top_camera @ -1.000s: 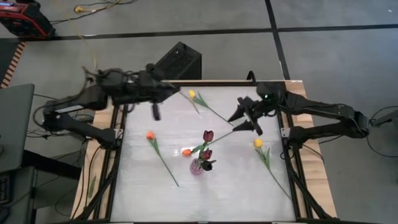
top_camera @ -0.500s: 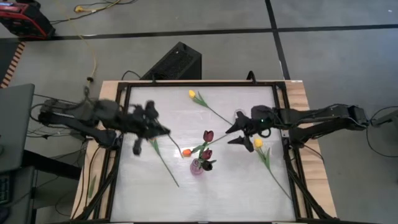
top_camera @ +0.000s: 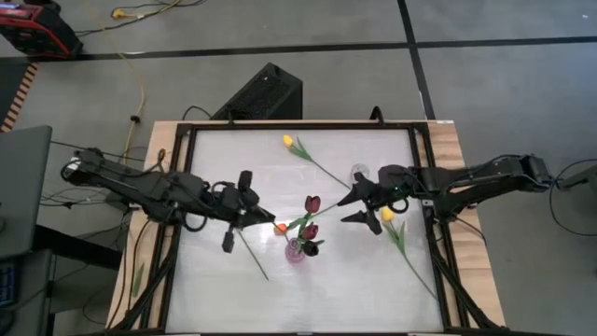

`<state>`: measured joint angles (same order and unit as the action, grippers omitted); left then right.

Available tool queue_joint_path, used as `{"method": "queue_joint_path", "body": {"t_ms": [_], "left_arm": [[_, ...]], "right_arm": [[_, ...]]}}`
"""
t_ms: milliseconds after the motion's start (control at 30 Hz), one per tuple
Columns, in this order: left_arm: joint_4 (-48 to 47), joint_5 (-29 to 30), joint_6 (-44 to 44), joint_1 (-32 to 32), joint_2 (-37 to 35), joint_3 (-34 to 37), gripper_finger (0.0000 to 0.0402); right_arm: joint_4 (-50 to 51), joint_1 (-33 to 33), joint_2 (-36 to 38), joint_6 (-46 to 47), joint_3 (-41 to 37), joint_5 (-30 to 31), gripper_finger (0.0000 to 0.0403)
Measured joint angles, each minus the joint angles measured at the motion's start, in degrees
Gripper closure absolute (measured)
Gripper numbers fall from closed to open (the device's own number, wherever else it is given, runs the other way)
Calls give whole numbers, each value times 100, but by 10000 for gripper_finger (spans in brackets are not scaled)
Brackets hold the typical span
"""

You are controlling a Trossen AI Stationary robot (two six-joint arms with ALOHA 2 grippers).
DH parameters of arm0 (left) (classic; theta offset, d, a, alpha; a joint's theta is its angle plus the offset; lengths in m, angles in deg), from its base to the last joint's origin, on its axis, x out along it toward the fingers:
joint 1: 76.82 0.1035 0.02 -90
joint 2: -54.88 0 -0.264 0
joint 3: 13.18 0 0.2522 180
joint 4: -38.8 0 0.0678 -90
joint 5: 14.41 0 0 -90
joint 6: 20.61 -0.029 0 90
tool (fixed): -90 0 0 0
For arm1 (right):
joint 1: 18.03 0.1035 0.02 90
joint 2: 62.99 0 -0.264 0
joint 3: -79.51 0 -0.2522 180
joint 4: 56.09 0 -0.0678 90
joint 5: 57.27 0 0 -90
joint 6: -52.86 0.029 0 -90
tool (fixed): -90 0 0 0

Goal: Sort flowers into vase by color
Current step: Put the black flower into the violet vase

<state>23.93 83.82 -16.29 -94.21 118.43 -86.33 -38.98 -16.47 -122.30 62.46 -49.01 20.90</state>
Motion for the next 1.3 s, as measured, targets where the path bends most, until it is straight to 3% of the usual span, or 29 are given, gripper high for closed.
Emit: {"method": "queue_joint_path", "body": {"t_ms": [233,833,1300], "left_arm": [[162,-2,-151,0,281,4,401],[204,-2,-168,0,-74,4,401],[151,-29,-162,-22,208,2,401]], "right_arm": [[-68,-1,0,-1,-2,125,133],[-61,-7,0,-65,-2,125,133],[-67,-7,-2,-61,-4,125,133]]}}
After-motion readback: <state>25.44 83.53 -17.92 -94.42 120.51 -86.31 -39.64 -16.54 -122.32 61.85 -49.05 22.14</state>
